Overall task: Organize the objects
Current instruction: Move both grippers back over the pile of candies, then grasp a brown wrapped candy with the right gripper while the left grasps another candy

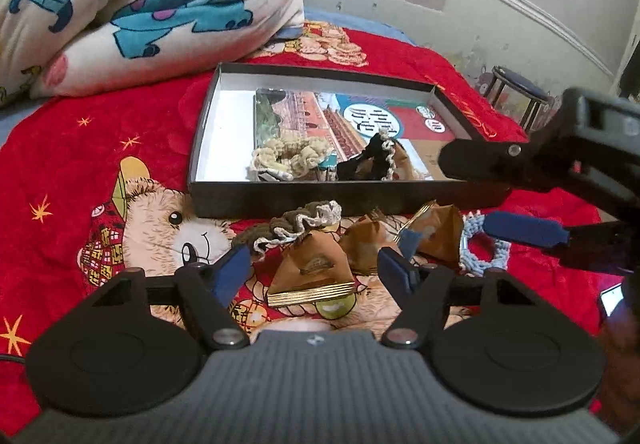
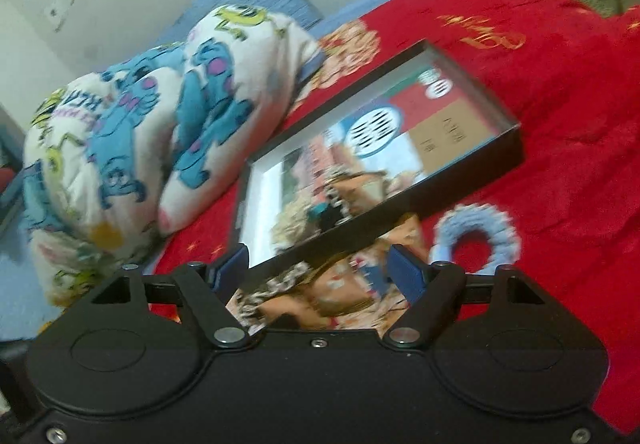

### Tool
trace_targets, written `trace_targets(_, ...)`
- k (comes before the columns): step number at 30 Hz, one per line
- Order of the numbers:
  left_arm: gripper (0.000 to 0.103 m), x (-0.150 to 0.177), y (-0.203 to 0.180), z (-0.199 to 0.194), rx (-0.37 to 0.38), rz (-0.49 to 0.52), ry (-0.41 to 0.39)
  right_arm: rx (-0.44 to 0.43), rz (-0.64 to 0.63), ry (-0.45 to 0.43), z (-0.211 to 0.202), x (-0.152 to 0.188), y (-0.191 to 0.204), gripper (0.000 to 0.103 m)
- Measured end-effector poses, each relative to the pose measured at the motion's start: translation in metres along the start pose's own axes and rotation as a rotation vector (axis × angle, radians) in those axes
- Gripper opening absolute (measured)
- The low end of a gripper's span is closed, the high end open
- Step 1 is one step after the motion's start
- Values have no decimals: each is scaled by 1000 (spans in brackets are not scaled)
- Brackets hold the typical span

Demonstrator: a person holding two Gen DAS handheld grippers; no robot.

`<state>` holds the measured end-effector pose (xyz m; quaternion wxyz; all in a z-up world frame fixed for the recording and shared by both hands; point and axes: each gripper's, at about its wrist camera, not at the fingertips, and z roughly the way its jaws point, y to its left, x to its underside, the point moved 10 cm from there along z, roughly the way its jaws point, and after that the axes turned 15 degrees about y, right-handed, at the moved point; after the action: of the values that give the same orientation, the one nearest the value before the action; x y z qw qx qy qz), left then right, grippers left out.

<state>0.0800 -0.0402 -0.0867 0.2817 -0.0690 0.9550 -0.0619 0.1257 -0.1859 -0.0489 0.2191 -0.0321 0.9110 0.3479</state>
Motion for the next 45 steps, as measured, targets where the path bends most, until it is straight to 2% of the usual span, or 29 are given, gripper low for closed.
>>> trace_targets(3,76,3,-1,9,-19,21,25,-38,-28,41,13,4,9,75)
trace_targets(6,74,2,3,17,-65,50,36,-46,-41,85,29,9,13,70)
trace_targets(9,72,0,11,23,-48,9,55,-29,-53,113,44,11,15,68)
trace_targets(11,65,1,15,28,-10,-32,79,-10,-55,116,52,10,13,68)
trace_targets(12,58,1,15,29,2,-41,87,-4,-51,120,56,9,11,68)
trace_targets(15,49,3,10,32,13,-20,102,-1,-32,135,65,8,4,68)
trace_targets(19,47,5,5,33,-15,18,102,28,-52,147,76,10,3,67)
trace_targets(24,46,7,8,34,-20,17,117,84,-44,188,88,17,-4,65)
trace_targets(32,50,6,8,36,-34,28,111,81,-17,178,90,17,-8,64)
trace_targets(35,50,6,8,37,-38,32,103,88,-10,171,91,17,-9,59)
trace_targets(40,40,6,1,41,-59,73,96,105,2,165,92,16,-13,51)
trace_targets(45,39,7,-4,41,-90,107,78,120,-3,169,92,16,-14,45)
